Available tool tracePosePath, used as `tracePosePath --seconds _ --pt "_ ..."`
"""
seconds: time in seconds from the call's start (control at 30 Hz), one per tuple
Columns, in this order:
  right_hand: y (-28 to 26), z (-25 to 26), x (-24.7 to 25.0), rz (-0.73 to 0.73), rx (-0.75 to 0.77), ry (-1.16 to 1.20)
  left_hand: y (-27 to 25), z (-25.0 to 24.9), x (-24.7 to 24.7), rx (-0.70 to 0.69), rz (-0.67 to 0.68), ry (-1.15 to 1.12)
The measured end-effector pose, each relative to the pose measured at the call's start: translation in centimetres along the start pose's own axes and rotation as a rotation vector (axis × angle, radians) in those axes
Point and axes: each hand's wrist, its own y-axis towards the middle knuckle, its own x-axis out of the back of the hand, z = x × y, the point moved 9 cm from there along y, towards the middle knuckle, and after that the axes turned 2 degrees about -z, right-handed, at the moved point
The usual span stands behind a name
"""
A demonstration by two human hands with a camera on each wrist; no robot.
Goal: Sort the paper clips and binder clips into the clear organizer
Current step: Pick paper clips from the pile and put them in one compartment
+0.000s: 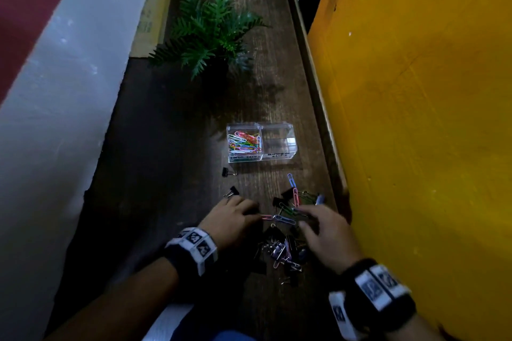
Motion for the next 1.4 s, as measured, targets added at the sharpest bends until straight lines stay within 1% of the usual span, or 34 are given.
tracePosePath --seconds 0.03,0.1,0.17,0.2,0.37,0.47,0.6,0.63,0.7,0.8,0.87,0.93,1.0,1.07,1.13,1.23,1.4 --pt "-1.5 -0.4 -0.8 0.033 -0.002 -0.013 -0.7 0.9 0.1 0.027 -0.018 -0.013" --pt "-3.6 -1.0 -3.0 0.146 -0.009 -0.050 -2.1 2.6 0.2 0.100 -0.036 -0.064" --pt "-4.4 -1.3 -4.9 0.253 -0.015 -0.102 -3.2 4.2 0.1 0.191 -0.043 -0.146" --pt "-4.3 -1.3 -5.5 0.273 -0.014 -0.119 -3.7 4.8 0.1 0.233 -0.044 -0.184" --pt "-2.1 0.4 -6.1 0.217 0.001 -0.081 -6.0 7.0 -0.2 0.440 0.006 -0.287" --pt "-1.4 1.8 -6.6 0.224 0.033 -0.070 -7.5 8.1 0.1 0.523 -0.022 -0.308" --pt "-1.3 2.6 -6.3 0.208 0.041 -0.058 -9.2 9.3 -0.4 0.618 0.061 -0.287" --pt "-1.5 2.5 -6.0 0.190 0.031 -0.063 -9.5 9.4 -0.3 0.631 0.063 -0.264" --pt "-2.1 1.9 -5.0 0.141 -0.004 -0.077 -9.3 9.1 0.3 0.622 0.012 -0.218" --pt "-3.3 1.2 -3.8 0.083 -0.036 -0.084 -7.5 7.1 1.6 0.557 -0.085 -0.246" --pt "-4.0 1.0 -3.5 0.087 -0.059 -0.131 -5.8 5.6 1.9 0.539 -0.105 -0.276" --pt "-4.4 0.6 -3.8 0.125 -0.092 -0.202 -4.1 4.6 1.5 0.539 -0.067 -0.291" --pt "-4.5 0.3 -4.4 0.172 -0.112 -0.243 -2.9 3.9 0.7 0.531 0.016 -0.284" --pt "-4.2 0.4 -4.7 0.182 -0.105 -0.256 -2.6 3.8 0.1 0.535 0.072 -0.277" --pt "-3.5 1.0 -4.7 0.147 -0.097 -0.231 -3.0 4.2 -0.4 0.561 0.086 -0.282" --pt "-2.2 1.7 -4.7 0.099 -0.144 -0.133 -4.0 5.1 -0.9 0.608 0.088 -0.308" --pt "-0.4 2.3 -6.2 0.112 -0.245 -0.087 -5.3 6.3 -1.4 0.685 0.100 -0.352"
